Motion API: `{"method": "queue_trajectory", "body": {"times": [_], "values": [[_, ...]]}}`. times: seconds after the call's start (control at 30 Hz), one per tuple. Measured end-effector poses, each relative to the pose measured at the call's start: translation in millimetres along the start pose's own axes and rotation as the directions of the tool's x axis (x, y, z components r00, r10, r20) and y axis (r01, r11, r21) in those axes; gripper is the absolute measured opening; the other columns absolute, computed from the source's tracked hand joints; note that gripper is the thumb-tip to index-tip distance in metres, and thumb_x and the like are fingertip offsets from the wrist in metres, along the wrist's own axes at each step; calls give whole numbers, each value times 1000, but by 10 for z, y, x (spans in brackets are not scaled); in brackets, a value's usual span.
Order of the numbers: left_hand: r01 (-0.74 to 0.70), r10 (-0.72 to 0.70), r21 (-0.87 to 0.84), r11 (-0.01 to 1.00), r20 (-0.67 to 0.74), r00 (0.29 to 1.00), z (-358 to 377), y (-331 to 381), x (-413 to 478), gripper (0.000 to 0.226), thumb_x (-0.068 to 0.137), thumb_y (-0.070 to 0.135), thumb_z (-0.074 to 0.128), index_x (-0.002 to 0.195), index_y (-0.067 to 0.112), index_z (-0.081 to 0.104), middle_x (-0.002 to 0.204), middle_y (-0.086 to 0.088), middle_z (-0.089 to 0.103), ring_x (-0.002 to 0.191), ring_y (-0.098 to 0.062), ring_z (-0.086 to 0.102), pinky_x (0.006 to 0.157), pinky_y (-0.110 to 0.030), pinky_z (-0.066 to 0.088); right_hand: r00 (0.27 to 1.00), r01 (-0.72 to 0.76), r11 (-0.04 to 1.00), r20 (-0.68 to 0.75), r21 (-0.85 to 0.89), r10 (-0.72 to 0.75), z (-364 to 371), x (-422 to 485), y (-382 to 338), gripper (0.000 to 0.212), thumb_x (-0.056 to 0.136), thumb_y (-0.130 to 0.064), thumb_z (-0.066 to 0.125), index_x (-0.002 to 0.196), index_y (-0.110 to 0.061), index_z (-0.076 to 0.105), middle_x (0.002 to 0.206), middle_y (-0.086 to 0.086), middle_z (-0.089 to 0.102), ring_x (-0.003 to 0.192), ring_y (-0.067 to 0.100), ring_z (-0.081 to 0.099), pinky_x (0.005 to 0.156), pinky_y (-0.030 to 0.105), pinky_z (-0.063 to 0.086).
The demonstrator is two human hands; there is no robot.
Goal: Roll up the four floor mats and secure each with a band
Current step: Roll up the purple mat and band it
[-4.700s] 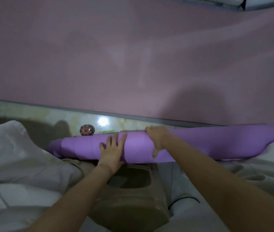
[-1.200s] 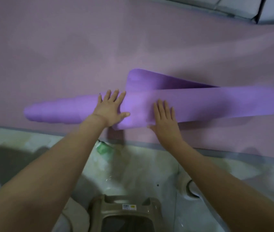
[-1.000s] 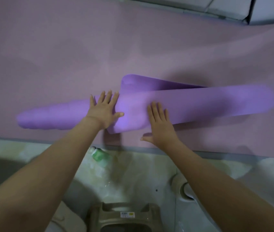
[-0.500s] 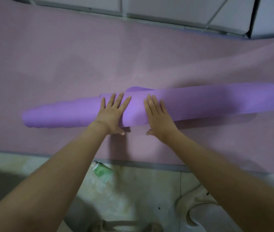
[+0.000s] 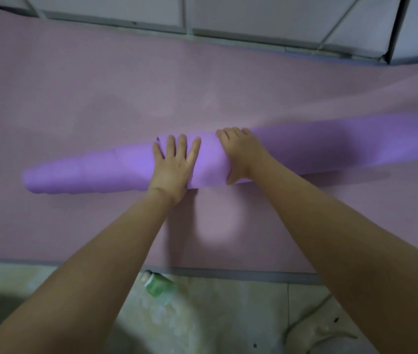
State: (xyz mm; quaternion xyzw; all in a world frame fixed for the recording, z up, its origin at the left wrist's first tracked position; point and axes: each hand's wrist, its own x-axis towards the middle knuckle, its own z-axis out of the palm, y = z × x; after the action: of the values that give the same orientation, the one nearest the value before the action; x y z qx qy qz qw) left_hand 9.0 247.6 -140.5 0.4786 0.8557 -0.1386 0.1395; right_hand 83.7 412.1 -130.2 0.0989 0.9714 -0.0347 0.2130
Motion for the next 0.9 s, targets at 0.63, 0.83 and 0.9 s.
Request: {"method": "queue_trajectory", "body": {"times": [0.63, 0.83, 0.9], "values": [[-162, 174, -286, 945, 19, 984, 181, -62, -953, 105, 40, 28, 87, 135, 3, 49, 136, -19, 51, 120, -34, 54, 90, -53, 43, 964, 136, 983, 247, -122, -103, 154, -797, -1030, 121, 74, -48, 72, 145, 10, -7, 154, 27, -2, 144, 39, -2, 112, 57, 5], [218, -157, -245, 945, 245, 957, 475, -669, -1399, 104, 80, 44, 67, 151, 24, -6, 158, -10, 4, 145, -28, 8, 111, -58, 13, 956, 137, 986, 275, -91, -108, 132, -496, -1322, 128, 65, -46, 80, 146, 5, -5, 153, 27, 5, 143, 38, 8, 114, 51, 10], [274, -215, -217, 937, 262, 941, 556, -872, -1513, 97, 85, 35, 63, 151, 25, -8, 158, -10, 4, 145, -30, 7, 109, -59, 17, 953, 134, 987, 283, -85, -105, 95, -424, -1330, 125, 62, -45, 82, 147, 2, 2, 149, 22, 19, 137, 34, 23, 110, 48, 22]]}}
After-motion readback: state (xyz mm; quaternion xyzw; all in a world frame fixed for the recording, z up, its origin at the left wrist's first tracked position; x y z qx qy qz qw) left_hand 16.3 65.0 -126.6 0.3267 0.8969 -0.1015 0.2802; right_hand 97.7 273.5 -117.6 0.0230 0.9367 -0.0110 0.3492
